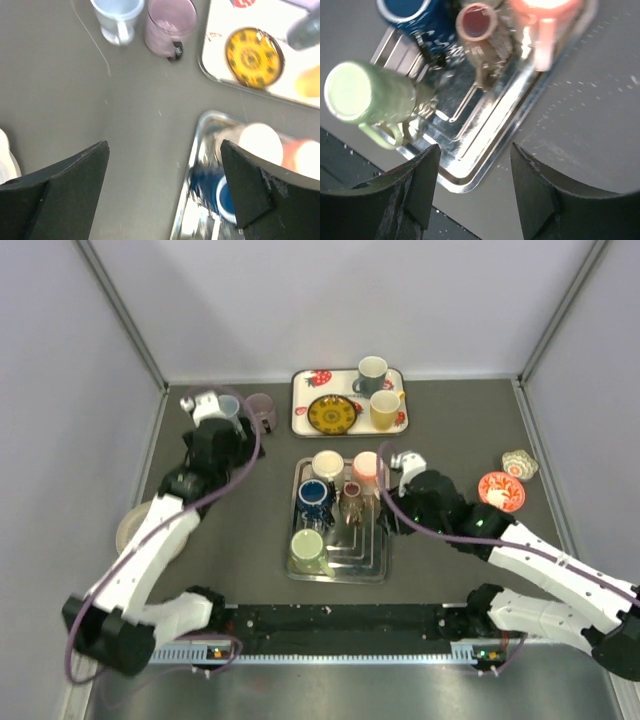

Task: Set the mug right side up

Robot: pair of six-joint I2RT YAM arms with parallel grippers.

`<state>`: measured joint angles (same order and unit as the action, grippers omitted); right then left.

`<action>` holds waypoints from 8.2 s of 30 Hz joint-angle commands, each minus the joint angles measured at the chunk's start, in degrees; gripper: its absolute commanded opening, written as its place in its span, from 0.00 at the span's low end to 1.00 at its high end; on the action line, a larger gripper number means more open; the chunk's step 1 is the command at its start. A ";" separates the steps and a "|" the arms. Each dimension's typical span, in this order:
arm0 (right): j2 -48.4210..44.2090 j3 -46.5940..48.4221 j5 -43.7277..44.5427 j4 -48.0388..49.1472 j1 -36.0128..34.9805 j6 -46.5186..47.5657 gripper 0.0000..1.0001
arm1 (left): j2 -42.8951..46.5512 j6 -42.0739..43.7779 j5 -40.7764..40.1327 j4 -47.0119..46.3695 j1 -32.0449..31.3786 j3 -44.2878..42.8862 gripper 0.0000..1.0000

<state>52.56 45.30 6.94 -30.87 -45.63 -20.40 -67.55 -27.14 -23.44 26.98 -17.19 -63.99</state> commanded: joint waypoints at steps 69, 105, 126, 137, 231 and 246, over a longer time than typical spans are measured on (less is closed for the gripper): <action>24.18 22.99 5.63 -1.47 -28.64 1.60 0.00 | 32.66 -8.02 9.38 1.67 -5.22 25.32 0.94; -9.76 -6.09 -21.61 54.32 -1.84 -34.17 0.00 | 42.60 -38.52 60.35 -56.59 -5.84 43.59 0.95; -2.90 -9.70 -23.28 70.15 -1.31 -40.06 0.00 | 24.94 -41.15 53.51 -77.77 -21.39 44.04 0.89; -3.16 -11.55 -23.73 70.34 -1.31 -39.72 0.00 | 16.23 -44.32 46.30 -88.32 -23.59 41.14 0.77; 0.88 5.33 3.34 4.33 -1.31 -4.21 0.76 | -49.44 -4.50 15.00 -2.37 25.89 -30.50 0.36; 8.07 7.43 -1.40 4.59 -1.92 2.47 0.76 | -21.69 -10.74 11.05 3.87 25.28 -12.15 0.76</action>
<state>57.63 49.25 8.45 -27.81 -46.76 -22.24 -102.91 -34.28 -10.02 28.69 9.06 -82.83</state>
